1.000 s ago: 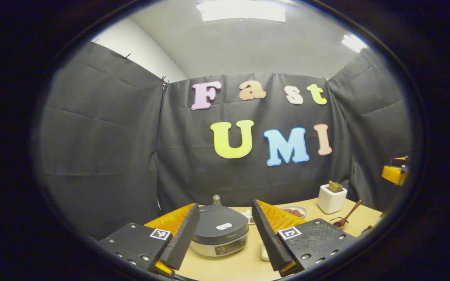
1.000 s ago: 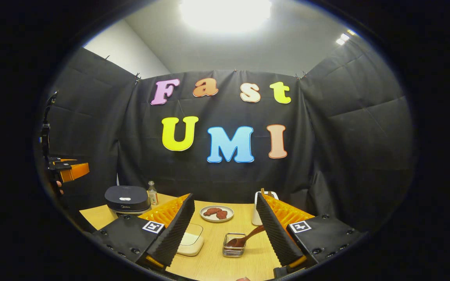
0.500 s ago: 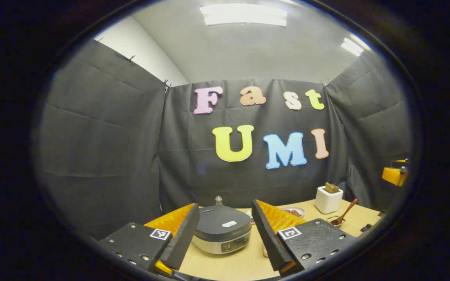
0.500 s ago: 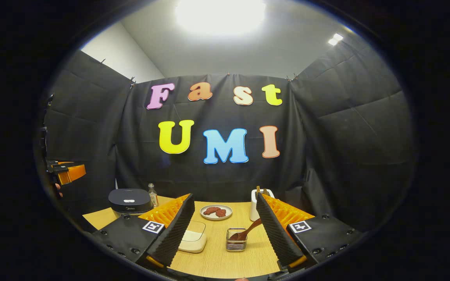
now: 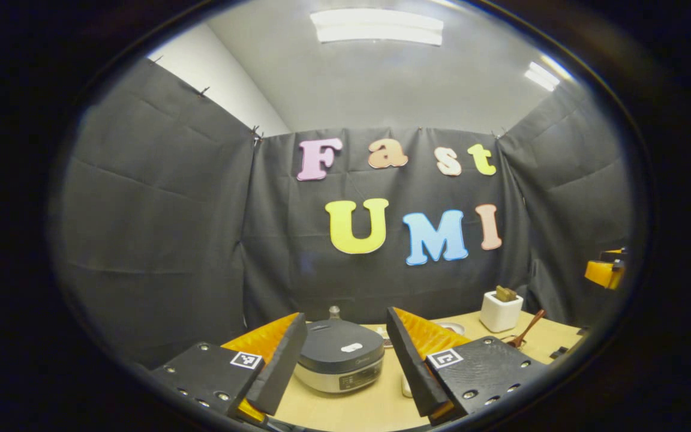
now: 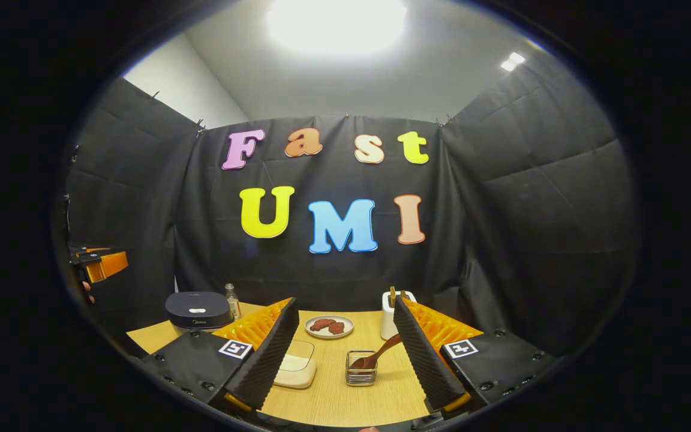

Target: Close the left gripper, press the button to open the rice cooker; take a wooden spoon from the chopstick holder with the right hand, scoop a spoonful of rice and pour it into the rice cooker, then put the wooden spoon back into the chopstick holder.

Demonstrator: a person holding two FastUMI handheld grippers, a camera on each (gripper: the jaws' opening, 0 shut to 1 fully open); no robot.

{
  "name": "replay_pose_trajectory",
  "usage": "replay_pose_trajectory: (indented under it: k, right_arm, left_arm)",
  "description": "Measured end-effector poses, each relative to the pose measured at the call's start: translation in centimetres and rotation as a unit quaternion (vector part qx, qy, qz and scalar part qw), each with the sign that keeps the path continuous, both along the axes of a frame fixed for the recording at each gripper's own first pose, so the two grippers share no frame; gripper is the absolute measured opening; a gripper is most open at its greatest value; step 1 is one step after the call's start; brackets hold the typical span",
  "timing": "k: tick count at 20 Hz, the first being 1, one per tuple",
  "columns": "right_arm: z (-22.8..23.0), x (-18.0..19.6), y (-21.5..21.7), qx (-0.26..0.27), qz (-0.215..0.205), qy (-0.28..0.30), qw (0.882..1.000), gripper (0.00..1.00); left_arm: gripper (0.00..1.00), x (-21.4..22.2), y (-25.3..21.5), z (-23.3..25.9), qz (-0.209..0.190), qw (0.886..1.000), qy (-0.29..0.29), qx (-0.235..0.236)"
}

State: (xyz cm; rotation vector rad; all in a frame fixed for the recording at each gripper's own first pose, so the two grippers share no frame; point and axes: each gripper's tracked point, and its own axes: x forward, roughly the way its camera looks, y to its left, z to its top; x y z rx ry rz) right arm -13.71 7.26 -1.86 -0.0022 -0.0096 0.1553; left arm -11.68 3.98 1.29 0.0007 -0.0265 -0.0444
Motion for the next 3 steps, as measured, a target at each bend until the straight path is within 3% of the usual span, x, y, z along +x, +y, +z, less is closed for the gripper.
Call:
replay_pose_trajectory:
  k: [3]
  right_arm:
    - [0.27,0.17,-0.05,-0.003,-0.001,-0.002,1.000,1.00]
  left_arm:
    - [0.84,0.24,0.00,0.02,-0.001,1.000,0.000,0.000]
